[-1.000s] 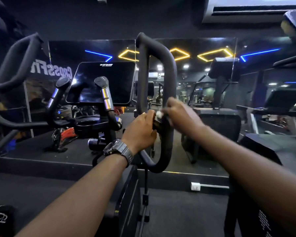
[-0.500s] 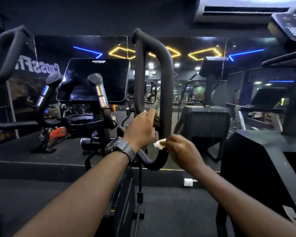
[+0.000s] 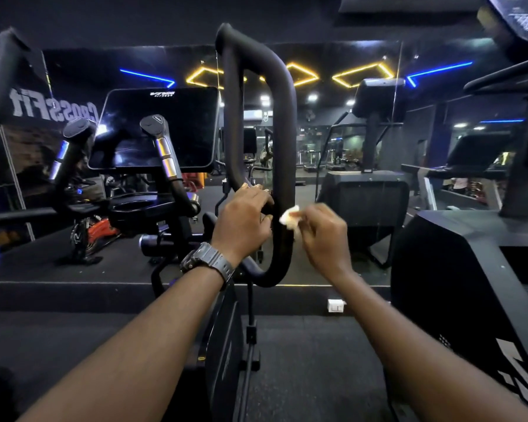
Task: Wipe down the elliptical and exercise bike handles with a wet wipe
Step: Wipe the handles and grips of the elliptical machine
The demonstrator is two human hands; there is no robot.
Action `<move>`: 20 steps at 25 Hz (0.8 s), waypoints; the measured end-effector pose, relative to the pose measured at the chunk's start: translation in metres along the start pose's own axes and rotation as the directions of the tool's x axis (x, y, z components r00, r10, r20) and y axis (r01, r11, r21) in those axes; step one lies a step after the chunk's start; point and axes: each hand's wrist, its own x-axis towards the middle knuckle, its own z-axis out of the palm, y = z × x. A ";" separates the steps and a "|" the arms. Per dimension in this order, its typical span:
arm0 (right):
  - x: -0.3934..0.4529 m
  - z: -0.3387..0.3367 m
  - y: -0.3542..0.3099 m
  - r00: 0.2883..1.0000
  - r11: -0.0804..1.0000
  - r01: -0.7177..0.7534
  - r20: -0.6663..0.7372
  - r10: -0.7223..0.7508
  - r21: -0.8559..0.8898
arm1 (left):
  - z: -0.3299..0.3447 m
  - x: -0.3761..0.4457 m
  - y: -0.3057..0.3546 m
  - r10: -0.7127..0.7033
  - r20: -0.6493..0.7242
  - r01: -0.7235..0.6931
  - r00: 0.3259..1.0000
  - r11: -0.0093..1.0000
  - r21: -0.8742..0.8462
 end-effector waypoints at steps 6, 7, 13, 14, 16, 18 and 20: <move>-0.039 0.019 -0.012 0.991 0.989 -0.129 -0.023 0.131 0.072 | 0.006 -0.004 0.003 0.002 -0.079 -0.001 0.997 1.000 0.014; -0.048 0.019 -0.013 0.996 0.995 -0.090 -0.004 0.090 0.051 | 0.007 -0.003 0.002 0.008 -0.093 -0.007 0.996 1.000 0.019; 0.049 0.012 -0.019 0.986 0.982 0.155 -0.039 -0.160 -0.104 | 0.012 0.003 0.002 -0.187 -0.220 0.173 0.958 0.982 -0.082; 0.032 0.015 -0.015 0.979 0.968 0.202 0.033 -0.200 -0.150 | 0.010 0.002 0.000 -0.243 -0.224 0.223 0.944 0.968 -0.111; -0.019 0.014 -0.008 0.918 0.906 0.373 0.222 -0.329 -0.201 | 0.005 -0.002 -0.005 -0.284 -0.214 0.253 0.934 0.954 -0.160; -0.019 0.007 -0.004 0.843 0.835 0.508 0.319 -0.432 -0.211 | 0.006 -0.002 -0.009 -0.333 -0.205 0.277 0.920 0.925 -0.260; 0.037 0.010 -0.016 0.838 0.821 0.523 0.310 -0.448 -0.228 | 0.008 0.002 -0.013 -0.462 -0.186 0.344 0.867 0.826 -0.447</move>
